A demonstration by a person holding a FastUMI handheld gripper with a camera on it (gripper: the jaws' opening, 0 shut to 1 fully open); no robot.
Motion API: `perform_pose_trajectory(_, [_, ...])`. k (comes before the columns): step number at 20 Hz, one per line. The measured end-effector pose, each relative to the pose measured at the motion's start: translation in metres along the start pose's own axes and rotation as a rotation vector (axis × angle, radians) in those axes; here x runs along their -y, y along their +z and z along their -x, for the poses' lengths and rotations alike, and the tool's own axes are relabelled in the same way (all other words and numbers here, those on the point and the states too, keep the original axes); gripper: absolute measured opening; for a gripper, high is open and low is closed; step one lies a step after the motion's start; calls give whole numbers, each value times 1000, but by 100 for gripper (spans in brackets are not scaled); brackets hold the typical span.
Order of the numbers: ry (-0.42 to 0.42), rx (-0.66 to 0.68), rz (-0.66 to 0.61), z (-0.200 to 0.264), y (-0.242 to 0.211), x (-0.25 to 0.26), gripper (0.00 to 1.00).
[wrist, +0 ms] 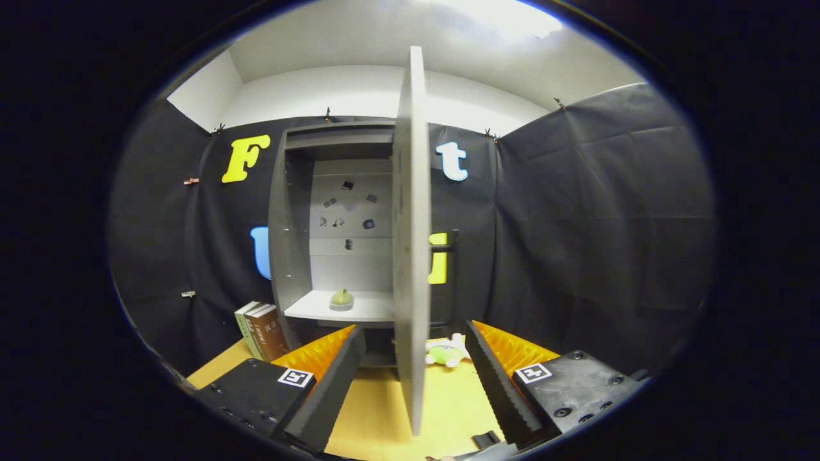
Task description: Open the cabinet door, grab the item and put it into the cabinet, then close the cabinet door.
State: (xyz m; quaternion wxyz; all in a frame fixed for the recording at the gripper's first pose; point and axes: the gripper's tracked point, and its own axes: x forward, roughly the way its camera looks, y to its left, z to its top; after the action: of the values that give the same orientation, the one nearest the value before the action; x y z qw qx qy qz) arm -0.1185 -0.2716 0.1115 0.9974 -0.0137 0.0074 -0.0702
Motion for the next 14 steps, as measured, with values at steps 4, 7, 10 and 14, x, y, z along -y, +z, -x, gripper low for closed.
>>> perform_pose_trajectory(4, [23,-5,-1,-22,-1,40,98])
perform_pose_trajectory(7, [93,-18,-35,-45,-10,49,98])
perform_pose_trajectory(10, [157,-37,-44,-65,-18,44,99])
perform_pose_trajectory(14, [198,-62,-43,-77,-28,33,95])
